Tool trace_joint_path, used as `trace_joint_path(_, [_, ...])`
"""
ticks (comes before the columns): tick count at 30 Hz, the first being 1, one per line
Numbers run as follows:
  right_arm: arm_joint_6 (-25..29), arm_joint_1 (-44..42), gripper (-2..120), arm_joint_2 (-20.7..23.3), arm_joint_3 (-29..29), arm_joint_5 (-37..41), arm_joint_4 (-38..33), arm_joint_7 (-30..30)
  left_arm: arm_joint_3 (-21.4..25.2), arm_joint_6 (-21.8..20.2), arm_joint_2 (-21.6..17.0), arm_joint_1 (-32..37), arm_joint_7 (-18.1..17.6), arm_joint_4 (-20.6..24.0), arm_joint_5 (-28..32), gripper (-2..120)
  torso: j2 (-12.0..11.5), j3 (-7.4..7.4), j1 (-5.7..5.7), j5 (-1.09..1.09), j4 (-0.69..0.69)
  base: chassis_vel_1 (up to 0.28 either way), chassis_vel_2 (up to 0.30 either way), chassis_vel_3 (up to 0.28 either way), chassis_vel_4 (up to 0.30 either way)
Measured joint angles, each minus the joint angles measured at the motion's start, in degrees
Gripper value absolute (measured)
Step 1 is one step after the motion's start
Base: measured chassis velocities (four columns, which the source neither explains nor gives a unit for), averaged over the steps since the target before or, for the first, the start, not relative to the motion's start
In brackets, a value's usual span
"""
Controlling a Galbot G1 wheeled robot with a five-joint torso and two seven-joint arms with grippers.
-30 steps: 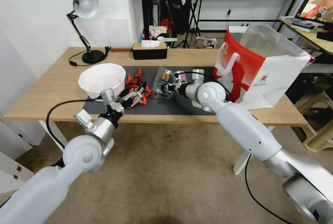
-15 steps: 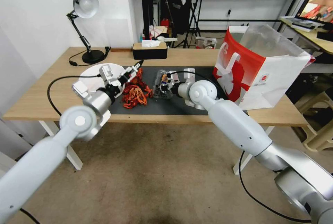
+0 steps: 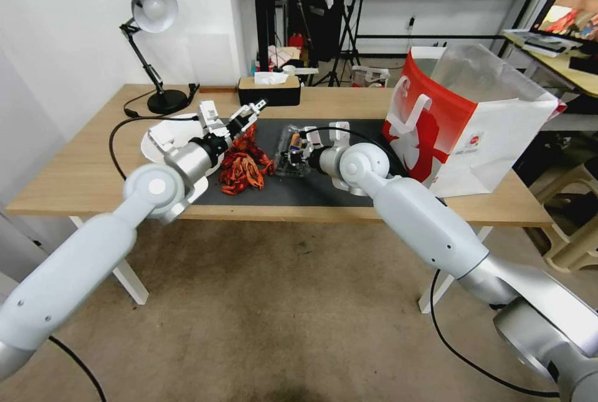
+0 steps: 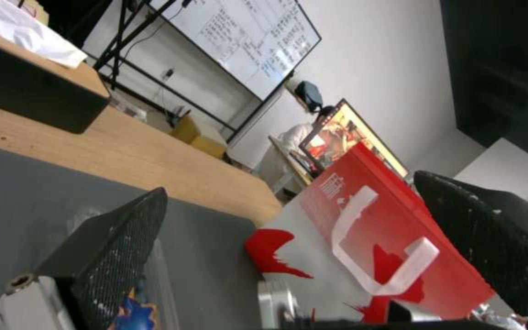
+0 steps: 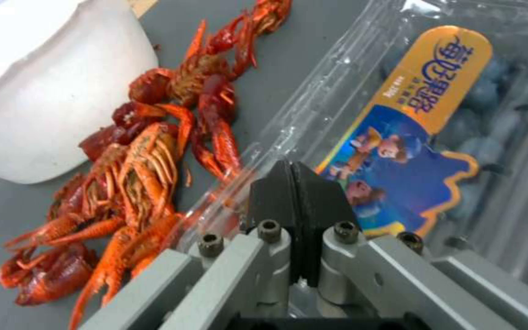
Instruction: Close the takeout container lid, then place the container into the takeout bag.
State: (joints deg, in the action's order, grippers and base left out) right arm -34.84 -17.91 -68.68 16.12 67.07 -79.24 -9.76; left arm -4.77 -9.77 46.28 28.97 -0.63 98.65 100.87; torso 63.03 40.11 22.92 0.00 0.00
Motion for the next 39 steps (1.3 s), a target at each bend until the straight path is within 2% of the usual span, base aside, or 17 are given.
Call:
trace_joint_path(5, [0.0,-0.7,0,0.7,-0.3,-0.3,-0.5,-0.1,-4.3,-2.8,0.7,-5.7,1.3,-5.2,0.5,100,0.0,-0.01,0.00,0.00,0.00,0.000,0.000,0.000,0.000])
trace_joint_path(7, [0.0,-0.9,0,1.0,-0.5,-0.5,-0.7,-0.2,-5.9,-5.6,1.0,-8.6,2.4,-7.8,0.9,100,0.0,-0.01,0.00,0.00,0.00,0.000,0.000,0.000,0.000])
trace_joint_path(11, [0.0,-1.1,0,1.2,-0.6,-0.5,-1.0,-0.2,-7.4,-8.6,1.7,-11.5,2.2,-10.2,0.7,100,0.0,-0.01,0.00,0.00,0.01,0.000,0.000,0.000,0.000])
trace_joint_path(16, [-0.1,-1.3,0,1.7,-0.8,-0.6,-1.6,-0.3,-10.8,-15.3,4.1,-17.2,-1.9,-14.8,-1.0,100,0.0,0.00,0.01,0.00,-0.01,0.000,0.000,0.000,0.000])
trace_joint_path(17, [-0.1,-1.3,0,1.7,-0.8,-0.6,-1.6,-0.3,-10.8,-15.3,4.1,-17.2,-1.9,-14.8,-1.0,100,0.0,0.00,0.01,0.00,-0.01,0.000,0.000,0.000,0.000])
trace_joint_path(19, [-0.1,-1.3,0,1.9,-0.9,-0.7,-1.6,-0.2,-12.0,-19.1,5.6,-19.5,-5.2,-16.9,-1.0,100,0.0,-0.01,0.00,0.01,-0.01,0.000,0.000,0.000,0.000])
trace_joint_path(20, [-0.1,-1.3,0,1.9,-0.9,-0.7,-1.6,-0.2,-12.0,-19.1,5.6,-19.5,-5.2,-16.9,-1.0,100,0.0,-0.01,0.00,0.01,-0.01,0.000,0.000,0.000,0.000])
trace_joint_path(22, [-0.1,-1.4,0,1.9,-1.0,-0.9,-1.7,-0.2,-13.1,-21.7,6.5,-20.8,-7.7,-18.4,-0.9,100,0.0,0.00,0.01,0.00,0.00,0.000,0.000,0.000,0.000])
trace_joint_path(23, [-0.1,-1.4,0,1.9,-1.0,-0.9,-1.7,-0.2,-13.1,-21.7,6.5,-20.8,-7.7,-18.4,-0.9,100,0.0,0.00,0.01,0.00,0.00,0.000,0.000,0.000,0.000])
trace_joint_path(26, [-0.1,-1.6,0,1.9,-1.0,-1.0,-1.9,-0.2,-14.3,-23.9,7.3,-22.0,-10.9,-19.5,-0.6,100,0.0,-0.01,0.00,0.00,0.00,0.000,0.000,0.000,0.000])
trace_joint_path(28, [-0.1,-1.6,0,1.9,-1.0,-1.0,-2.0,-0.2,-14.5,-24.1,7.5,-22.2,-11.4,-19.7,-0.6,100,0.0,0.00,0.00,0.00,0.01,0.000,0.000,0.000,0.000])
trace_joint_path(33, [-0.2,-1.8,0,2.0,-1.1,-1.3,-2.2,-0.2,-15.8,-26.9,9.1,-24.1,-16.2,-22.0,-0.2,100,0.0,0.00,0.00,0.00,0.01,0.000,0.000,0.000,0.000])
trace_joint_path(39, [-0.2,-2.1,0,2.1,-1.1,-1.5,-2.6,-0.2,-17.8,-28.0,11.1,-26.1,-17.6,-25.6,0.0,100,0.0,0.00,0.00,0.00,0.00,0.000,0.000,0.000,0.000])
